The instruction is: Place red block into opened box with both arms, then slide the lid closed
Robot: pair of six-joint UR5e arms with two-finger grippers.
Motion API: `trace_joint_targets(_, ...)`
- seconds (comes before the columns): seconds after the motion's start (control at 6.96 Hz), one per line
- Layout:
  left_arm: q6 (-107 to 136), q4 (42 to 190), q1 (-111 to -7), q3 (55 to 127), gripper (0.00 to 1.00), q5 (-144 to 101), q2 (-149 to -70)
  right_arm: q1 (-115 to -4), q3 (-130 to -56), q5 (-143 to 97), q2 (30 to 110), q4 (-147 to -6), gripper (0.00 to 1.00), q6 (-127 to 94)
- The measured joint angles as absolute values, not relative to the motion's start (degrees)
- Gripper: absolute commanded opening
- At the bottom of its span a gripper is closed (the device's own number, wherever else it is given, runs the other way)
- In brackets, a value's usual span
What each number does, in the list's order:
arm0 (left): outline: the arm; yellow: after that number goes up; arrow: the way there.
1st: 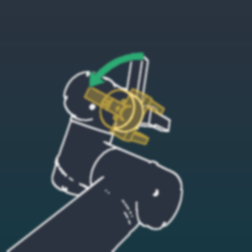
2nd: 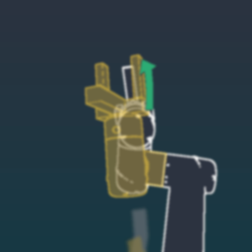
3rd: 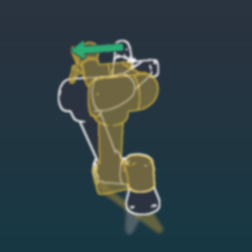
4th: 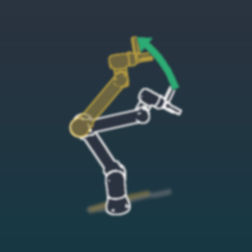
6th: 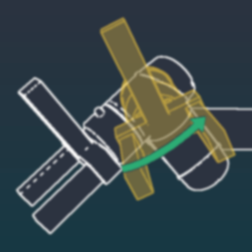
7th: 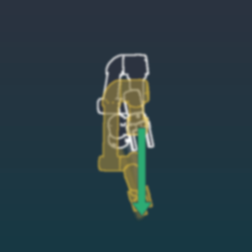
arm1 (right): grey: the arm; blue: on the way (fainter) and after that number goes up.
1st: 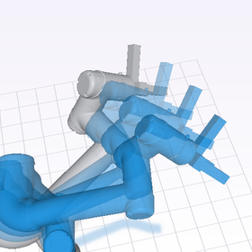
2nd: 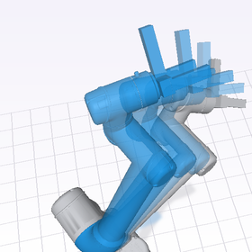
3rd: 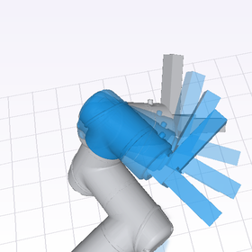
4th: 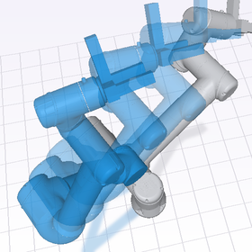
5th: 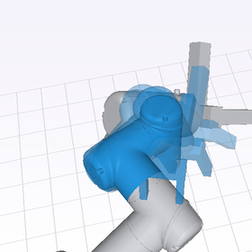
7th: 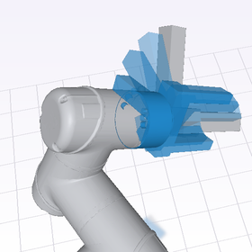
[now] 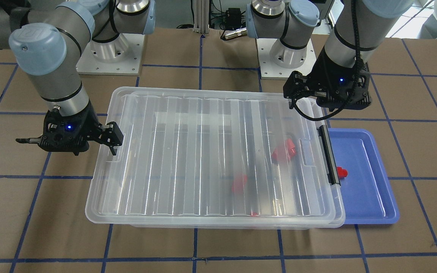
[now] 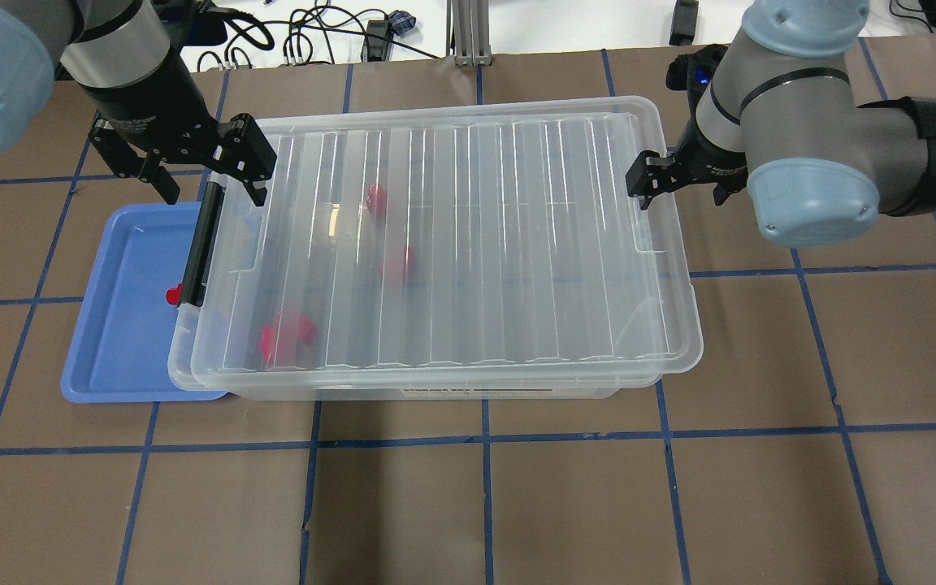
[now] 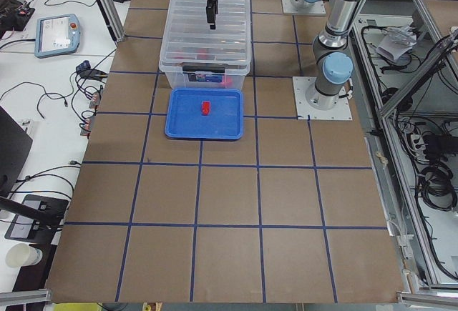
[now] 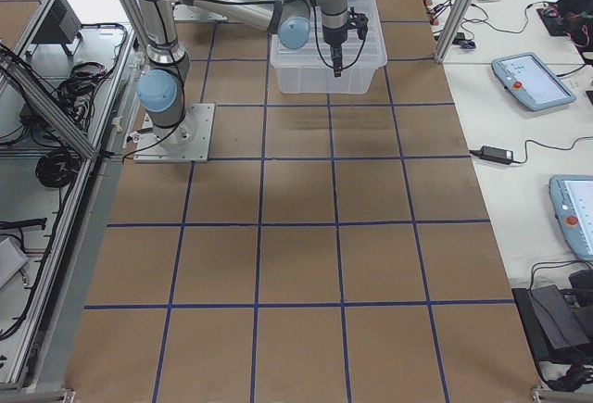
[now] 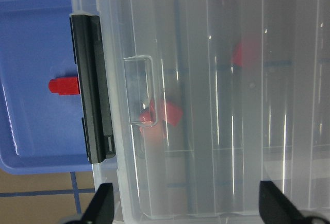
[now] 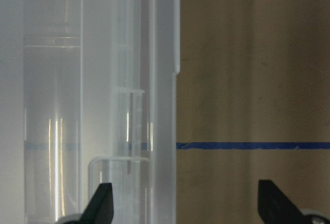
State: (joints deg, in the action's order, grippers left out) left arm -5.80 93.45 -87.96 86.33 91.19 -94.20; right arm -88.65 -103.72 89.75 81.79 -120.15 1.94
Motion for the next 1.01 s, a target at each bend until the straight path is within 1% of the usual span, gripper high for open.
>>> trace_joint_targets(0.58, -10.83, 93.23, -80.94, 86.34, 1.0, 90.85, -96.59, -88.65, -103.93, 95.01, 80.62, -119.6, 1.0, 2.15)
trace_joint_targets(1.01, -20.95, 93.03, -74.15, 86.52, 1.0, 90.89, -98.46, -87.57, -103.67, 99.76, 80.1, -119.53, 1.0, 2.25)
